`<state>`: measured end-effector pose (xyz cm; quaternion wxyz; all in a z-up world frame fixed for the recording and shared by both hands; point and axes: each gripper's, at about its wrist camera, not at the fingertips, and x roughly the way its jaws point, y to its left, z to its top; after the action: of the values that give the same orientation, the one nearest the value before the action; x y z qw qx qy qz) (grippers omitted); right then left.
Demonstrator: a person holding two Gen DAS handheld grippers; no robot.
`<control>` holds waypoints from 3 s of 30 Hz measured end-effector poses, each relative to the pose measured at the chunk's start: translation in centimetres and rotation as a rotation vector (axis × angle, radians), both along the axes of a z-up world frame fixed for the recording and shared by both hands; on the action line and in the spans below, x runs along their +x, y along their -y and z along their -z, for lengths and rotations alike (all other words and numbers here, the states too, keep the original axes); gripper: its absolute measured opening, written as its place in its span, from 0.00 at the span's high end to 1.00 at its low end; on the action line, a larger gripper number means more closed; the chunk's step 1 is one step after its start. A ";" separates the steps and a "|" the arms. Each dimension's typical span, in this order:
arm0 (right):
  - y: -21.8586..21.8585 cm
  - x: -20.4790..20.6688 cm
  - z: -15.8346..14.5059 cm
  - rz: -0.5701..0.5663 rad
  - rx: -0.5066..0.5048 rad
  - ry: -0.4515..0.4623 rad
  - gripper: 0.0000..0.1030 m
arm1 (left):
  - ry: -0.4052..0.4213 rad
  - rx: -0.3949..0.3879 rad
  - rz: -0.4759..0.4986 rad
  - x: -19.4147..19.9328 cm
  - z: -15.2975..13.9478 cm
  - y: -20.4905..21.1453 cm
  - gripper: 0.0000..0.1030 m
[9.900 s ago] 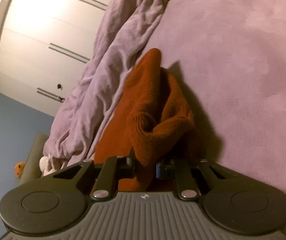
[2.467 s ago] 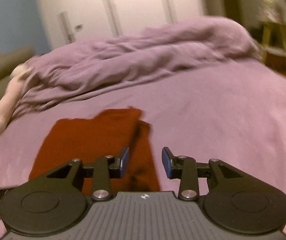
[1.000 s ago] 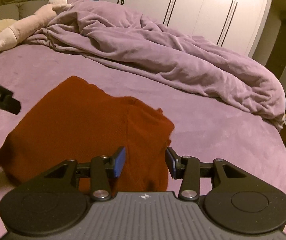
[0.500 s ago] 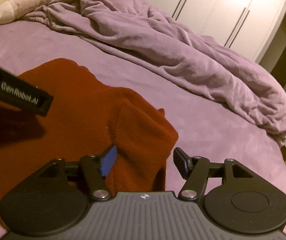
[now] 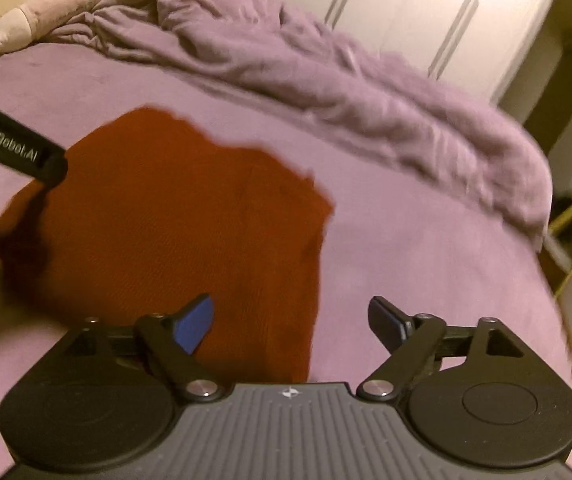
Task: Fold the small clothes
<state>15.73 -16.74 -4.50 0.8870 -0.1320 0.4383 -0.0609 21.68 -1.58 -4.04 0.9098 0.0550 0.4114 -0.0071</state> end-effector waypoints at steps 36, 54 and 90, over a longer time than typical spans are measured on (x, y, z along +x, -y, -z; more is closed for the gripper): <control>-0.6 -3.9 -6.7 0.280 0.284 -0.284 0.04 | -0.244 0.097 0.069 -7.3 -3.7 0.7 0.00; -0.7 -3.6 -6.6 0.281 0.287 -0.285 0.04 | -0.274 0.101 0.080 -7.2 -3.1 1.3 0.00; -0.7 -3.6 -6.8 0.284 0.299 -0.274 0.04 | -0.312 0.077 0.072 -7.3 -2.3 1.1 0.00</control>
<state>12.17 -16.00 2.28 0.8115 0.0567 0.5727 -0.1007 14.35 -2.70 -1.74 0.8313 0.1027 0.5453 -0.0326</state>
